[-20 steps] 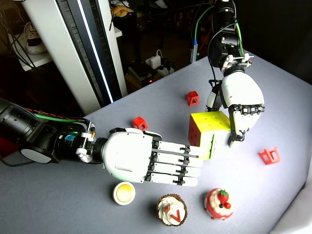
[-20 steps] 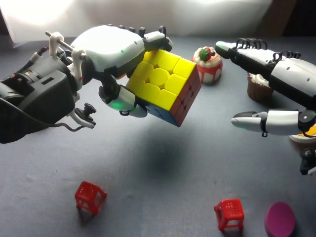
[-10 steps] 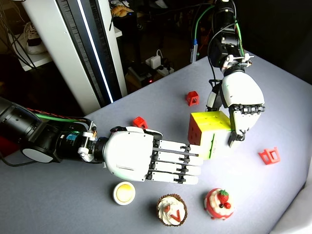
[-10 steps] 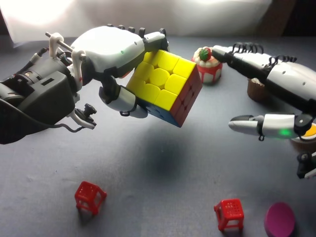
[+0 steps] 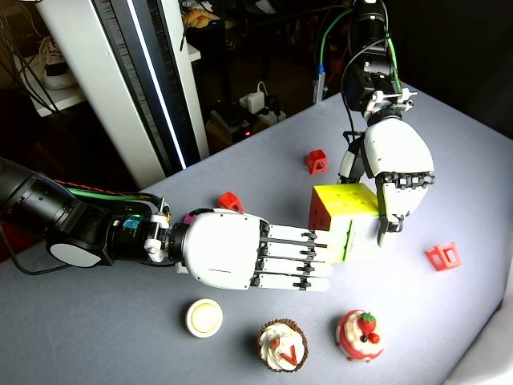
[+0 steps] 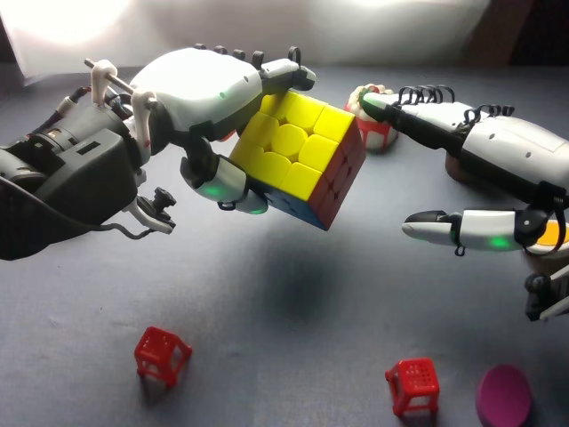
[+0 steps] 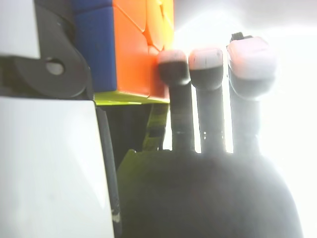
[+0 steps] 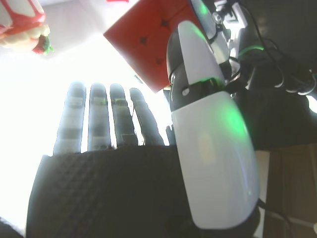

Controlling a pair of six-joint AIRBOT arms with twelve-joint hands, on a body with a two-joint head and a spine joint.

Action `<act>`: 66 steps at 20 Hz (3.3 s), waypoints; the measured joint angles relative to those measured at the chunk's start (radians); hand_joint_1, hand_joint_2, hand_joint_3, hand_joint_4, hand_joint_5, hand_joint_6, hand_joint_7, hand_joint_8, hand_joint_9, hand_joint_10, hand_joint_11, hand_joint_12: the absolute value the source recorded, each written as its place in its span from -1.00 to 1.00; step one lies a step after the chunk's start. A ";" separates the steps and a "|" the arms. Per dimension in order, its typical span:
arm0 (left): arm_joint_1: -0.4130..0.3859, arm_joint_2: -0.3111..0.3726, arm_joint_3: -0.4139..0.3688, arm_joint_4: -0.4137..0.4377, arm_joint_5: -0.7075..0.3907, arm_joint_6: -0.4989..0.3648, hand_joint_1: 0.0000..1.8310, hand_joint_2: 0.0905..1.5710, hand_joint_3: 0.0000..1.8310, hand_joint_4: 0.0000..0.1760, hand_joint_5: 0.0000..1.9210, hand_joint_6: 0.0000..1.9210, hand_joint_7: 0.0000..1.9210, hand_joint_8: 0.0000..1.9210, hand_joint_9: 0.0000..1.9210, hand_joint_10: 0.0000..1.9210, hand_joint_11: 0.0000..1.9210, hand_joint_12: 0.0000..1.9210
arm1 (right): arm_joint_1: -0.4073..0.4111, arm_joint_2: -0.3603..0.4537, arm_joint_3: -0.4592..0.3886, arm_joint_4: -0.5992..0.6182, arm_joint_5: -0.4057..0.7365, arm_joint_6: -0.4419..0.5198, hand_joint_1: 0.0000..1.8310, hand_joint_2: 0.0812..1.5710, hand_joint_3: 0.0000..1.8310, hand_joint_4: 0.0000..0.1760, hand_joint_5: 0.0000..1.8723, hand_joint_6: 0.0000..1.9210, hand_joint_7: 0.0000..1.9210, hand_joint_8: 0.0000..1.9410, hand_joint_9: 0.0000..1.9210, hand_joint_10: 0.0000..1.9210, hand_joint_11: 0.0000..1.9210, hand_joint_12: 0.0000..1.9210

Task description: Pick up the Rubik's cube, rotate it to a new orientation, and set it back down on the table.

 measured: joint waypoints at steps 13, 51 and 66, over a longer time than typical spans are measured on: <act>0.007 -0.002 -0.001 0.033 -0.011 -0.022 0.32 0.46 -1.00 -1.00 -0.36 -0.41 -0.04 1.00 0.17 1.00 0.35 1.00 | 0.022 -0.036 0.050 -0.014 -0.069 0.001 0.17 0.46 -0.91 -1.00 -1.00 -1.00 -0.88 -0.98 -1.00 -0.19 -1.00 0.82; 0.011 0.018 -0.011 0.027 -0.033 -0.029 0.41 0.60 -1.00 -1.00 -0.44 -0.23 -0.23 0.55 -0.18 1.00 0.05 1.00 | 0.088 -0.016 -0.023 -0.097 -0.047 0.023 0.11 0.58 -1.00 -1.00 -0.96 -0.51 -0.94 -0.50 -1.00 -0.26 -1.00 0.71; 0.012 0.017 0.000 0.014 -0.025 -0.025 0.38 0.51 -1.00 -1.00 -0.40 -0.95 -0.10 1.00 0.20 1.00 0.38 1.00 | 0.095 -0.007 -0.066 -0.206 0.023 0.032 -0.15 0.40 -0.97 -1.00 -0.98 -0.15 -0.92 -0.25 -1.00 0.10 -1.00 0.96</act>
